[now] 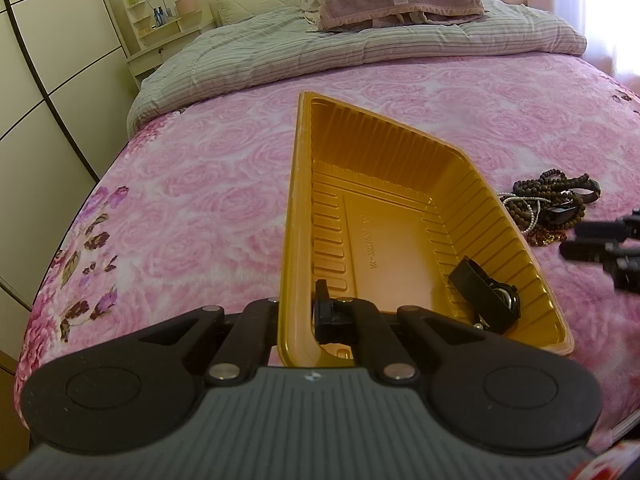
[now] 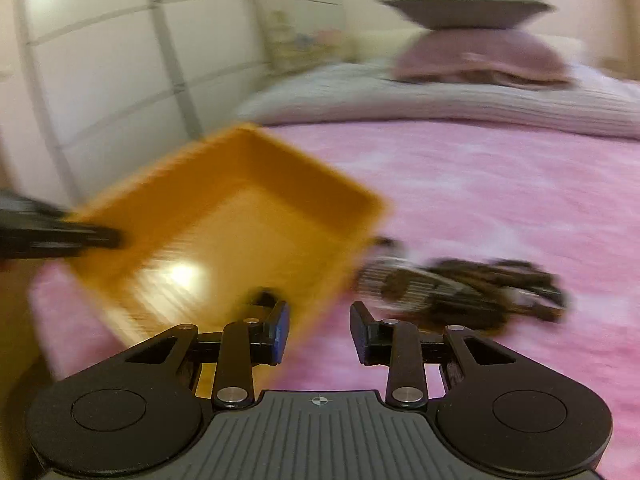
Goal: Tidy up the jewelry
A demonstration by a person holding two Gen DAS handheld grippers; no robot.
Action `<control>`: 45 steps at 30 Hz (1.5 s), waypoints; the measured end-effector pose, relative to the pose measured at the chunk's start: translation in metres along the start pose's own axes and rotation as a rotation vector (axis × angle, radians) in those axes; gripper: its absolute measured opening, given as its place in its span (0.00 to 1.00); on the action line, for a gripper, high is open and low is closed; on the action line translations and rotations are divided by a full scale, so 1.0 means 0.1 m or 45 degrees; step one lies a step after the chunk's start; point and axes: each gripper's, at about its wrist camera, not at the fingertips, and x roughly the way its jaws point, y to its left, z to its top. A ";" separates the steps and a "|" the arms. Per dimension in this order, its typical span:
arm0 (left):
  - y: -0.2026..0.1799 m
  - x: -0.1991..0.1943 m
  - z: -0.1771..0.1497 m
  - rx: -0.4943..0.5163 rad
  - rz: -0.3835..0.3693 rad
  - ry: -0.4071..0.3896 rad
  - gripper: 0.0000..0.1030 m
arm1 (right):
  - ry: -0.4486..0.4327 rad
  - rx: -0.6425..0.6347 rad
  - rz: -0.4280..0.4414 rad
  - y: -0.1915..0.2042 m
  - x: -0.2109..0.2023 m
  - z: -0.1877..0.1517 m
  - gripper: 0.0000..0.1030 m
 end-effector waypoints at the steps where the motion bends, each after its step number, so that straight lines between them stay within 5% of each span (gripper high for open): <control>1: 0.01 0.00 0.00 0.000 0.000 0.001 0.03 | 0.006 0.003 -0.056 -0.08 0.04 -0.01 0.33; 5: 0.01 0.00 0.00 -0.001 0.000 0.001 0.03 | 0.062 0.008 -0.167 -0.34 0.23 -0.08 0.33; 13: 0.00 0.01 -0.01 -0.003 0.000 0.003 0.03 | 0.123 -0.122 -0.178 -0.42 0.52 -0.15 0.32; 17: 0.00 0.01 -0.01 -0.003 0.000 0.002 0.03 | 0.126 -0.152 -0.185 -0.40 0.51 -0.18 0.05; 31: 0.01 0.02 -0.01 -0.007 -0.002 -0.001 0.03 | -0.043 -0.159 -0.175 -0.11 -0.20 0.09 0.05; 45: 0.04 0.03 -0.02 -0.014 -0.008 -0.006 0.03 | -0.124 -0.174 0.222 0.45 -0.43 0.58 0.05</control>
